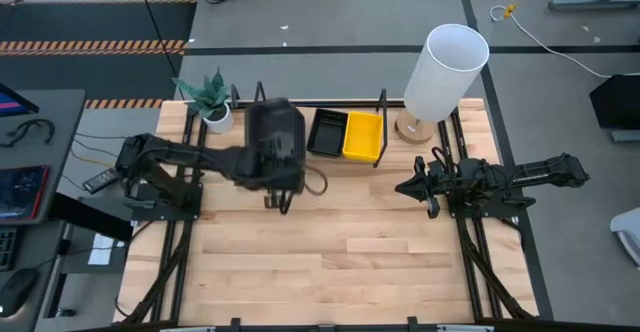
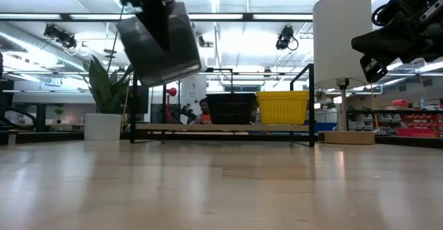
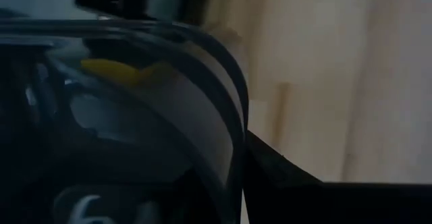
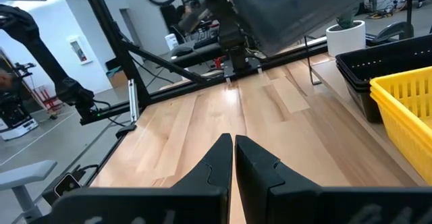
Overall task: Stack baskets on shelf by color
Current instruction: Put the stacked transparent black bin on the shelf
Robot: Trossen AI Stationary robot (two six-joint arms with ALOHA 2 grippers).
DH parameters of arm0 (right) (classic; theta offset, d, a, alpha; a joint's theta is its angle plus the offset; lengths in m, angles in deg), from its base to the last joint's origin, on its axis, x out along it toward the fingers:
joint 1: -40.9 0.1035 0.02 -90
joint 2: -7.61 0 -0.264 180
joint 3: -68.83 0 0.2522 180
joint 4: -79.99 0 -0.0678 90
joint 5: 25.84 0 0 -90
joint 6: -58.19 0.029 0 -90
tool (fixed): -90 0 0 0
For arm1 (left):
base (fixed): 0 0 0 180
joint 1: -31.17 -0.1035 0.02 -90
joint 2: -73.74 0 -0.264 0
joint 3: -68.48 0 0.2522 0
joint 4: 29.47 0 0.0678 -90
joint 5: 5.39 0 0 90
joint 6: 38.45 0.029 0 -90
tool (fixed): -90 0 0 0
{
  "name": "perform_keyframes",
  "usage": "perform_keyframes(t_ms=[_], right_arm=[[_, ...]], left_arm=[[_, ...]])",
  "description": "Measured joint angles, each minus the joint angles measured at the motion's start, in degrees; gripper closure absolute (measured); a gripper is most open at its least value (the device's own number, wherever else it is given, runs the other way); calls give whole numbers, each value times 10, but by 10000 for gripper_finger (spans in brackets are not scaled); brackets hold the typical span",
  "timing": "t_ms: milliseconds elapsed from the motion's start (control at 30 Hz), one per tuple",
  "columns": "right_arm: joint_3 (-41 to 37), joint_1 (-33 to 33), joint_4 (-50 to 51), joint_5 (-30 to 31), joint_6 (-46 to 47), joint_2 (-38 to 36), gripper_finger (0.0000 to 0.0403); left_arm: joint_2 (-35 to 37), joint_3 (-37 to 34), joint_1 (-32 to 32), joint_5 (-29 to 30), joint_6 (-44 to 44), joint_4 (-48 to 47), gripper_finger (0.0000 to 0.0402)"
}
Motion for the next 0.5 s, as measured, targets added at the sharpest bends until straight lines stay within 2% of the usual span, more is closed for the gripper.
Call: perform_keyframes(t_ms=[100, 200, 500], right_arm=[[0, 0, 0, 0, 0, 0, 378], [0, 0, 0, 0, 0, 0, 378], [0, 0, -2, 0, 0, 1, 378]], left_arm=[[0, 0, -42, -3, 7, 14, 385], [-9, 0, -77, -30, 28, 20, 385], [-66, 0, -132, -44, 137, 31, 385]])
